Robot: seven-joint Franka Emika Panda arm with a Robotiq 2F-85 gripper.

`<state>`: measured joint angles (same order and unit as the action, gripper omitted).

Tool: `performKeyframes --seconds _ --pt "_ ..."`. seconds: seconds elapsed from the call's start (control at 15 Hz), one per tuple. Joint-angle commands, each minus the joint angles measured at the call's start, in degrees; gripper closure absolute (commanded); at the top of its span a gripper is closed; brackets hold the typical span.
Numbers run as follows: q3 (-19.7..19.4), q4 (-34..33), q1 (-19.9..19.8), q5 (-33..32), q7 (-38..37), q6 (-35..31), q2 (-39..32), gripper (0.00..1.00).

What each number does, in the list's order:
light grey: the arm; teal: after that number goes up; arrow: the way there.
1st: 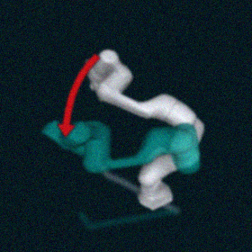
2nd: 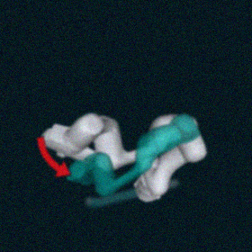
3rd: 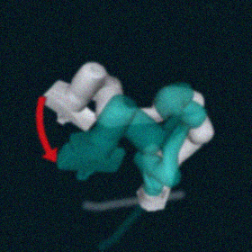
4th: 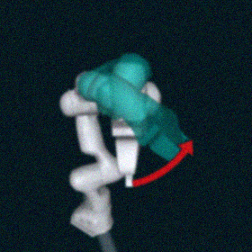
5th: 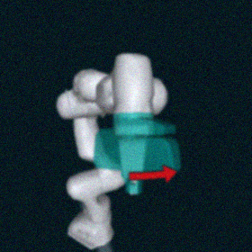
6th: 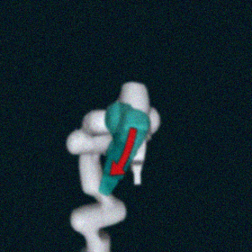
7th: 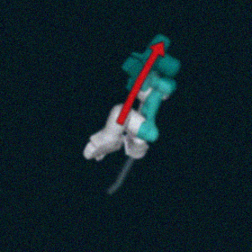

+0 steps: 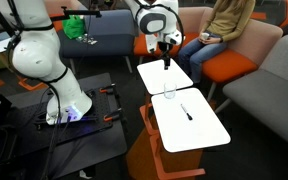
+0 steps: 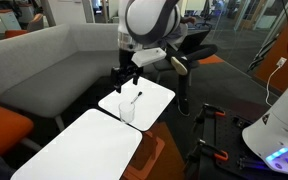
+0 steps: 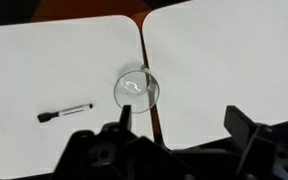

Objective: Move the glass cup to the left

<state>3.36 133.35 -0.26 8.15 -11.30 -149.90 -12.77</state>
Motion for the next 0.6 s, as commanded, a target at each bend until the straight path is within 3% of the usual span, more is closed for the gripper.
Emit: performKeyframes --seconds 0.0,0.2,0.53 --pt "-0.27 -10.94 0.39 -1.03 5.84 6.62 -10.43 0.00" --pt "-0.81 -16.97 1.55 -3.16 7.43 10.66 -17.20 0.00" --pt "-0.85 -23.95 2.18 -2.97 6.36 11.76 -26.00 0.00"
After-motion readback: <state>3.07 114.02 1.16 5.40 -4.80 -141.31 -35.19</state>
